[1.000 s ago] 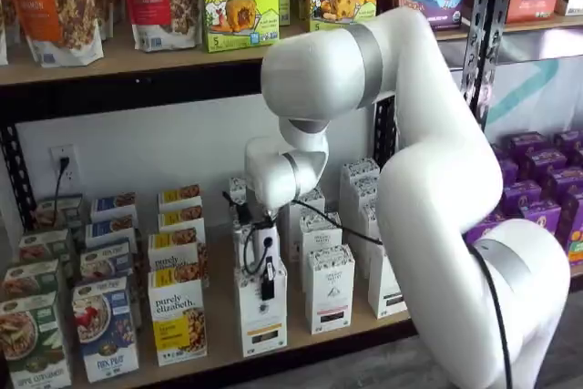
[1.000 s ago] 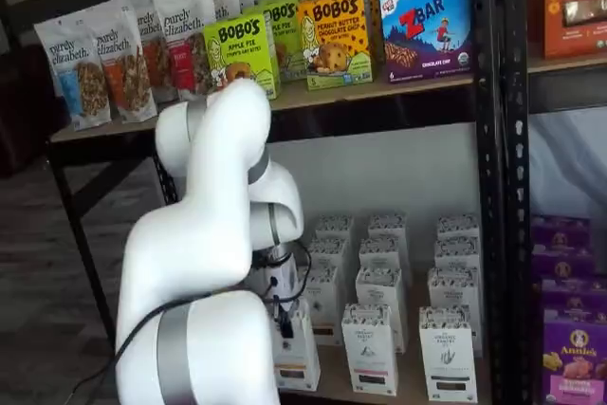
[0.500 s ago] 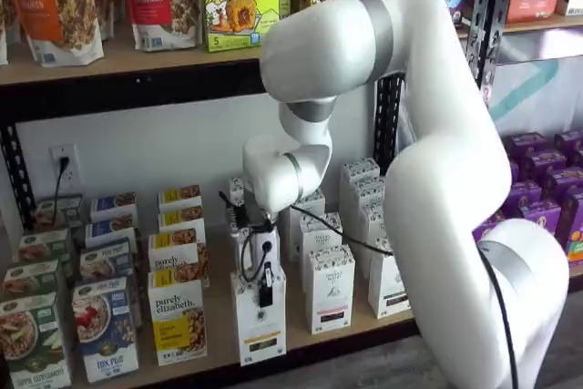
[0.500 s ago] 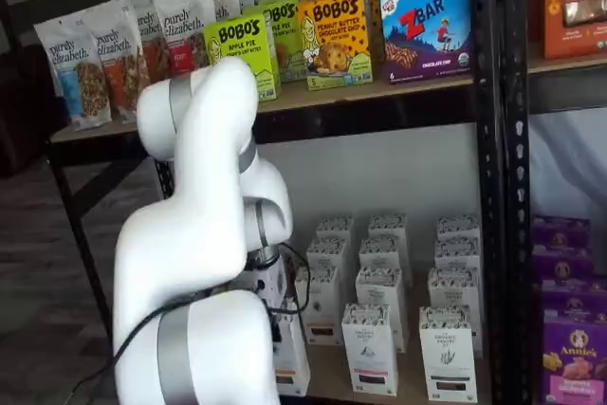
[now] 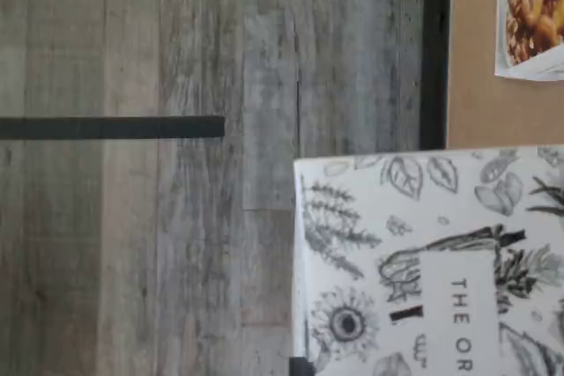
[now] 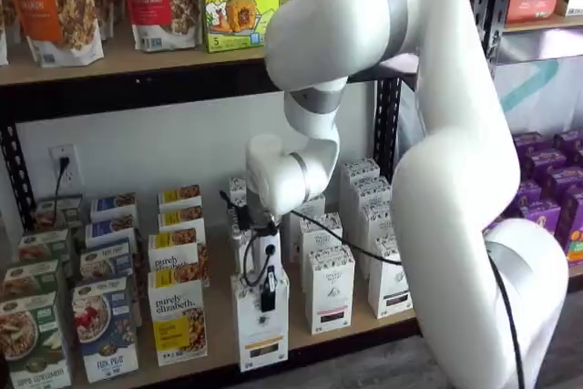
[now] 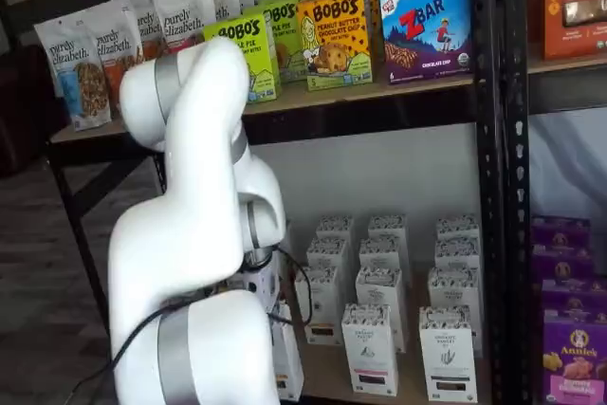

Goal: Pick up the white box with a yellow strip in the middle, on the bottom shelf, the fourth box from the left

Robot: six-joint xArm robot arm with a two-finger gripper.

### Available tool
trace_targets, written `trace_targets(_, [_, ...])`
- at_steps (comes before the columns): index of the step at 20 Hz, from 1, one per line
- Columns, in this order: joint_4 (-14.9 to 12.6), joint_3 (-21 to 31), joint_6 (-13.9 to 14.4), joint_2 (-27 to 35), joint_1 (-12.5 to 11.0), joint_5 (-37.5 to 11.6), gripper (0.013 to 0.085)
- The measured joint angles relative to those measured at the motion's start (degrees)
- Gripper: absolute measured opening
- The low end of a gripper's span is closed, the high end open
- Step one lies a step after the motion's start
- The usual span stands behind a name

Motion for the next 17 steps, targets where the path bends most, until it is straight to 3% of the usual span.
trace_targets(17, [-2.5,12.0,4.6,-10.1,2.2,-4.2,0.049])
